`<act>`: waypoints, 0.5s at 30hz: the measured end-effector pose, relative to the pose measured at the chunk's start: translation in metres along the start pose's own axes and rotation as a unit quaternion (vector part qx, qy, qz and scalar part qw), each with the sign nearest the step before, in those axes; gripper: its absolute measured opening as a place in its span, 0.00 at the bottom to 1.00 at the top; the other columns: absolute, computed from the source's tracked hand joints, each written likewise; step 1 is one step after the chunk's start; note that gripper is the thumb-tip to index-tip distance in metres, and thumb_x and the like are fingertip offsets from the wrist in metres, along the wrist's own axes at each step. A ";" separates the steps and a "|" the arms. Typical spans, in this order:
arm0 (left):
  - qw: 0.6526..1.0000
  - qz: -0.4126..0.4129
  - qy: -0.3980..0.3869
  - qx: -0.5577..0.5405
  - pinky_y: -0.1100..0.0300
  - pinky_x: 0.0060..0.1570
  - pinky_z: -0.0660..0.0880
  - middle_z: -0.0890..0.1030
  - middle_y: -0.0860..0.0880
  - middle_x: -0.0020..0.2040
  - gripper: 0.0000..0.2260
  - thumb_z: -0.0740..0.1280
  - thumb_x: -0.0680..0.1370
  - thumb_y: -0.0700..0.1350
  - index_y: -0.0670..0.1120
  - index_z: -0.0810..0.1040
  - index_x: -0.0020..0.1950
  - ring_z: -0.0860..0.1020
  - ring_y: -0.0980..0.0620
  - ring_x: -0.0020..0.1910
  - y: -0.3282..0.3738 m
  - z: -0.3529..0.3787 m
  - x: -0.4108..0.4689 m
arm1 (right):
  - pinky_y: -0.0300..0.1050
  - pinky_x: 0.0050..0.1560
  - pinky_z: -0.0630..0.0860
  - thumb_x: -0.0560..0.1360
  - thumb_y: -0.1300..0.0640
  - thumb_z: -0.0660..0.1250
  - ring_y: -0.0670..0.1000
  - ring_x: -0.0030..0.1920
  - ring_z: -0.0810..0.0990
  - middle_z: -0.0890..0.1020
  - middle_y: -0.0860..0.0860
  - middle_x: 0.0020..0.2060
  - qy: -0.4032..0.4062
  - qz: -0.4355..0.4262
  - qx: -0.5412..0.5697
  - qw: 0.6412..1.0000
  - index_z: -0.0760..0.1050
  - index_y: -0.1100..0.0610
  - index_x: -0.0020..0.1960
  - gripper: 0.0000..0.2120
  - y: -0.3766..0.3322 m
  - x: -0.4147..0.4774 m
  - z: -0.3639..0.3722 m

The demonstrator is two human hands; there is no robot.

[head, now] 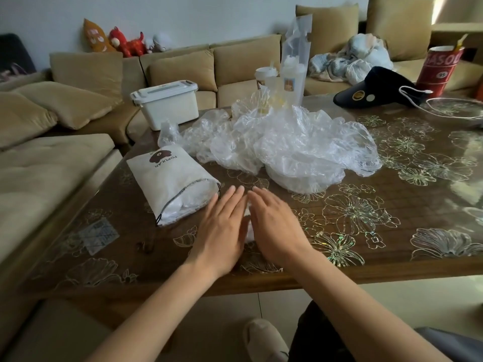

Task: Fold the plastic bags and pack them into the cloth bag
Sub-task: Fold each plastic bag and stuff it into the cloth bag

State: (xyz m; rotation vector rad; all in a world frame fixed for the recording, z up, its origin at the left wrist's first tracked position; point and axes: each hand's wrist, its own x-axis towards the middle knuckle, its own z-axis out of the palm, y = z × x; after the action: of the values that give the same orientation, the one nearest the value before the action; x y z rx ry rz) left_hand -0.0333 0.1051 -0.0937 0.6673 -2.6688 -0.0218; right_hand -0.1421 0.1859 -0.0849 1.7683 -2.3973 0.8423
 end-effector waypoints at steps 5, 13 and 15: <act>0.983 -0.112 -0.140 -0.038 0.56 0.72 0.34 0.38 0.54 0.76 0.37 0.31 0.72 0.68 0.51 0.40 0.76 0.36 0.59 0.73 -0.018 0.020 -0.012 | 0.45 0.73 0.37 0.78 0.38 0.34 0.51 0.77 0.43 0.48 0.53 0.77 -0.153 0.037 -0.059 0.986 0.46 0.56 0.77 0.34 0.024 -0.008 0.016; 0.977 -0.115 -0.172 -0.051 0.55 0.71 0.32 0.39 0.56 0.76 0.44 0.26 0.63 0.72 0.54 0.38 0.76 0.35 0.60 0.73 -0.017 0.018 -0.015 | 0.45 0.70 0.33 0.64 0.34 0.24 0.51 0.76 0.40 0.44 0.53 0.77 -0.171 0.040 -0.072 0.982 0.42 0.57 0.77 0.48 0.022 -0.012 0.012; 0.975 -0.119 -0.177 -0.068 0.55 0.71 0.33 0.43 0.56 0.77 0.46 0.26 0.63 0.73 0.53 0.43 0.77 0.38 0.61 0.74 -0.017 0.016 -0.015 | 0.46 0.71 0.33 0.65 0.31 0.24 0.51 0.76 0.40 0.44 0.53 0.77 -0.169 0.042 -0.071 0.982 0.42 0.56 0.77 0.48 0.022 -0.011 0.013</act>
State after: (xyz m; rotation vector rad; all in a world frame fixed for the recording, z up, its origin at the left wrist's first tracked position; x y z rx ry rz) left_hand -0.0191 0.0954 -0.1155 1.0154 -2.8660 -0.4236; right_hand -0.1540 0.1942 -0.1087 1.8961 -2.6729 0.3875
